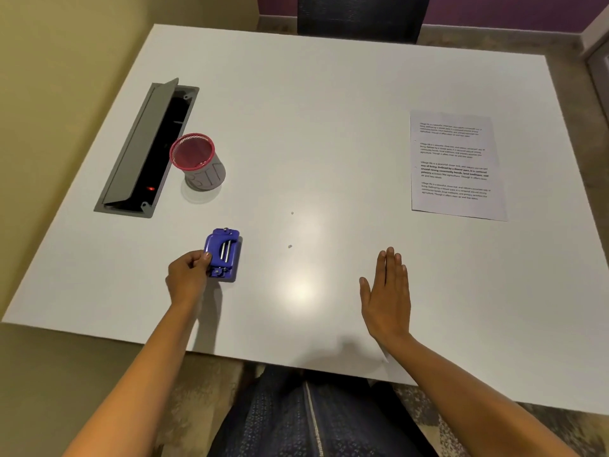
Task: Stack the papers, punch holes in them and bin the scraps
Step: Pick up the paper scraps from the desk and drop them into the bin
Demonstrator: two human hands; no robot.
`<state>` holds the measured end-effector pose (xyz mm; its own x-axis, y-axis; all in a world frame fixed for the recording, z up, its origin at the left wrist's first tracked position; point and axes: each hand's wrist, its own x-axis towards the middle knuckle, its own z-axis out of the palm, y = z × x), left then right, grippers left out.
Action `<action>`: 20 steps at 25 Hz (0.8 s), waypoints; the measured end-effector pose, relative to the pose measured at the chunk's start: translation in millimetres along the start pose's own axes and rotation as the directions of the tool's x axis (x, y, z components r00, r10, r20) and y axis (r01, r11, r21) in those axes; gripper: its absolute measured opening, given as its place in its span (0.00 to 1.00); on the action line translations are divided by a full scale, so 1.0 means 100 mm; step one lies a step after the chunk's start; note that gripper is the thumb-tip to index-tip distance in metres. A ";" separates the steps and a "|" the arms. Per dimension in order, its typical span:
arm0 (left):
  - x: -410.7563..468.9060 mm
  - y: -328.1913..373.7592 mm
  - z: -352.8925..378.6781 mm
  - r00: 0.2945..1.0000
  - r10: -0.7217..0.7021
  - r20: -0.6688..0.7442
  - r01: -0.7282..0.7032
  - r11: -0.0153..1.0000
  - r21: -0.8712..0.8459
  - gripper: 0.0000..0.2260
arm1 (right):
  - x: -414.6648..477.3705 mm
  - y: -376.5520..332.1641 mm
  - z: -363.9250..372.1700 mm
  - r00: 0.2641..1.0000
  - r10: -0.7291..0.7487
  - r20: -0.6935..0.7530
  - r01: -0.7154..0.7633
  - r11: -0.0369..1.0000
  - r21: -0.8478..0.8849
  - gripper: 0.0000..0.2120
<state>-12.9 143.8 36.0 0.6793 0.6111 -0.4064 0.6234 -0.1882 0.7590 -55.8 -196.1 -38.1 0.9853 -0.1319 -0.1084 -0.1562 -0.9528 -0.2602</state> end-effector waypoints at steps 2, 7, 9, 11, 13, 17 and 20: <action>0.06 -0.14 -0.17 0.997 -0.030 -0.073 0.032 0.999 0.034 0.07 | 0.00 -0.01 0.00 1.000 0.002 -0.003 -0.002 1.000 -0.001 0.32; 0.17 -0.39 -0.42 0.978 -0.118 -0.171 0.124 0.992 0.023 0.07 | 0.00 0.00 0.01 1.000 0.010 -0.004 -0.010 1.000 -0.001 0.31; 0.21 -0.45 -0.48 0.975 -0.133 -0.177 0.135 0.991 0.002 0.09 | 0.00 0.00 0.01 1.000 0.008 0.001 -0.008 1.000 -0.003 0.31; 0.24 -0.46 -0.52 0.975 -0.127 -0.182 0.130 0.992 0.000 0.09 | 0.01 0.00 0.01 1.000 0.005 0.001 -0.005 1.000 -0.004 0.31; 0.26 -0.45 -0.55 0.973 -0.125 -0.194 0.129 0.992 0.008 0.09 | 0.01 0.00 0.01 1.000 0.001 -0.002 -0.001 1.000 -0.008 0.31; 0.30 -0.45 -0.58 0.976 -0.107 -0.190 0.116 0.993 0.035 0.09 | 0.00 0.00 0.01 1.000 -0.004 -0.006 0.004 1.000 -0.011 0.31; 0.34 -0.45 -0.61 0.981 -0.071 -0.181 0.088 0.993 0.085 0.09 | 0.00 0.00 0.01 1.000 -0.002 -0.008 0.002 1.000 -0.012 0.31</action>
<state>-41.8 220.3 18.8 0.5517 0.7519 -0.3608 0.7112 -0.1982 0.6745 -56.1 -195.4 -39.4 0.9862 -0.1317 -0.1003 -0.1530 -0.9564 -0.2489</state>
